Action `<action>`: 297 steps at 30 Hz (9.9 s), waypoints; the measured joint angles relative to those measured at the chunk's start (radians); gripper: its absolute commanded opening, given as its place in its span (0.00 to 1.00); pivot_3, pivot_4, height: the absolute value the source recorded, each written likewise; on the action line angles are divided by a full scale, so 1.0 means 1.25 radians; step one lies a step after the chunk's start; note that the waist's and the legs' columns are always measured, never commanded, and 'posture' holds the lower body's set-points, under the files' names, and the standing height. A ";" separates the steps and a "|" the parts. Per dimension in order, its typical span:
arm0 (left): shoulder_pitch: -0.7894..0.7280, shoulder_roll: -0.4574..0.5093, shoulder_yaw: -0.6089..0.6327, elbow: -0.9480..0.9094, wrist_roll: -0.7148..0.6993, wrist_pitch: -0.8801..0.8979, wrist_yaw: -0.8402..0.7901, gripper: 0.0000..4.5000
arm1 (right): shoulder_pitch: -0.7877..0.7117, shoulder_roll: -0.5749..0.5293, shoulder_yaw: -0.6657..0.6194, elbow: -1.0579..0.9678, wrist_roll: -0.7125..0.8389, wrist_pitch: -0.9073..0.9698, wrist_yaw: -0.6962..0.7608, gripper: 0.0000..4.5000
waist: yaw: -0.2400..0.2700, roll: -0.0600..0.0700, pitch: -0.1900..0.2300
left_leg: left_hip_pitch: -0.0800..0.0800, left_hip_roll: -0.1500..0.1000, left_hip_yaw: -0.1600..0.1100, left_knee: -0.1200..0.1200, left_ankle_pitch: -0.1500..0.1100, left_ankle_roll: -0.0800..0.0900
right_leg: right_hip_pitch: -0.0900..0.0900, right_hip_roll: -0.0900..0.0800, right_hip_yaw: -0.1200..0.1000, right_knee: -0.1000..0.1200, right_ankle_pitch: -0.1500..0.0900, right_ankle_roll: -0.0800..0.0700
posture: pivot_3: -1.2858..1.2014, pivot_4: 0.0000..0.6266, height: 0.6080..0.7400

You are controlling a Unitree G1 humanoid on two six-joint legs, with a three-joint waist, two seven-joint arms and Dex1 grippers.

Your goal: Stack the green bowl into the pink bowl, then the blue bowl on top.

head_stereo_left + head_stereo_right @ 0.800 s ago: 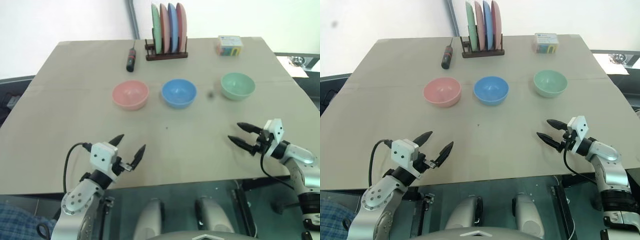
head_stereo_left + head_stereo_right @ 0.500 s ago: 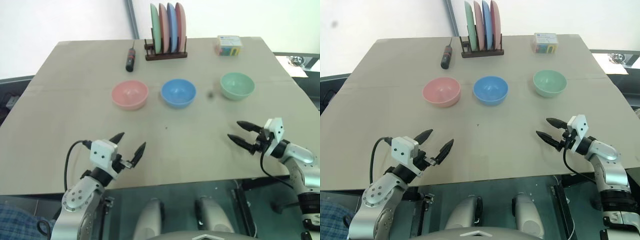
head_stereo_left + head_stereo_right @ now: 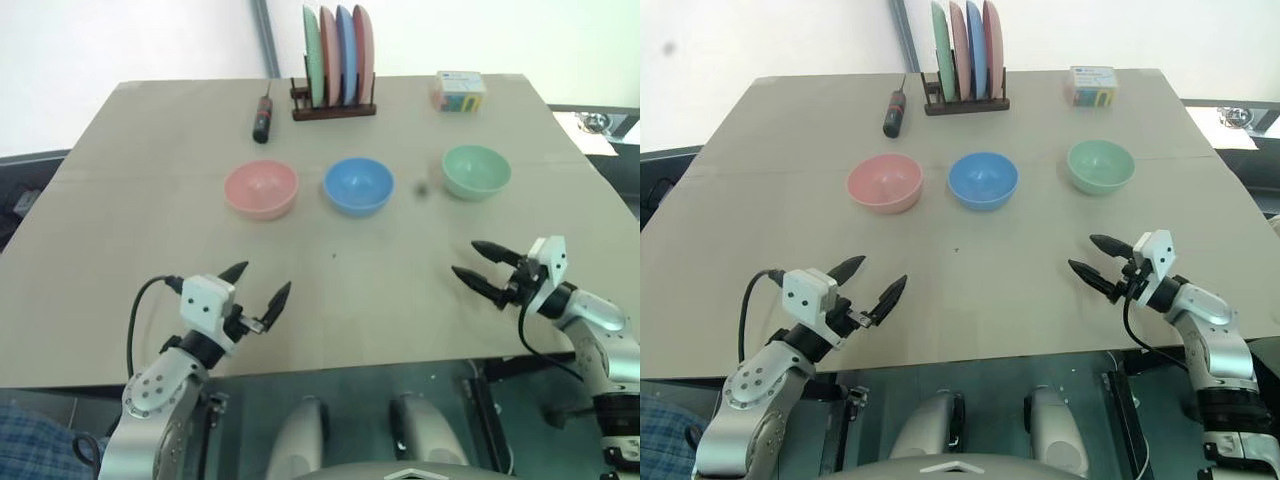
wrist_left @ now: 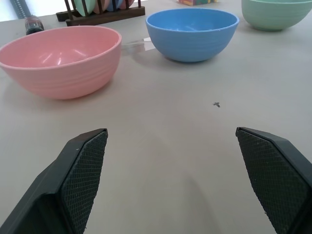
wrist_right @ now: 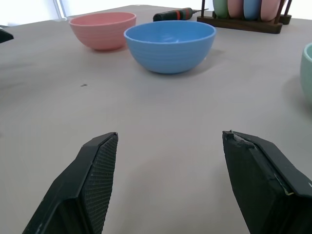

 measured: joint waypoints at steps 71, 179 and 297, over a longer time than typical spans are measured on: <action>-0.640 0.303 -0.433 0.145 0.180 0.083 -0.686 0.02 | -0.013 0.073 0.033 -0.258 0.036 0.098 -0.174 0.83 | 0.003 -0.002 0.002 | -0.006 0.000 -0.003 0.002 0.000 0.000 | -0.005 0.001 -0.002 0.002 0.003 0.001 | 0.52 0.24 1.00; -0.153 0.148 0.182 0.171 -0.400 0.061 -0.569 1.00 | -0.531 -0.148 0.312 -0.422 -0.114 0.345 0.228 0.99 | 0.000 0.004 0.006 | -0.011 0.001 -0.004 0.012 0.000 0.001 | -0.006 0.000 -0.004 0.003 0.005 0.001 | 0.52 0.24 1.00; 0.084 0.111 0.253 0.118 -0.206 -0.077 -0.311 1.00 | -0.111 -0.150 -0.095 0.255 -0.002 -0.152 0.280 0.67 | -0.001 0.002 0.006 | -0.009 0.001 -0.001 0.013 -0.001 0.002 | -0.004 0.000 -0.001 0.003 0.004 0.000 | 0.52 0.24 1.00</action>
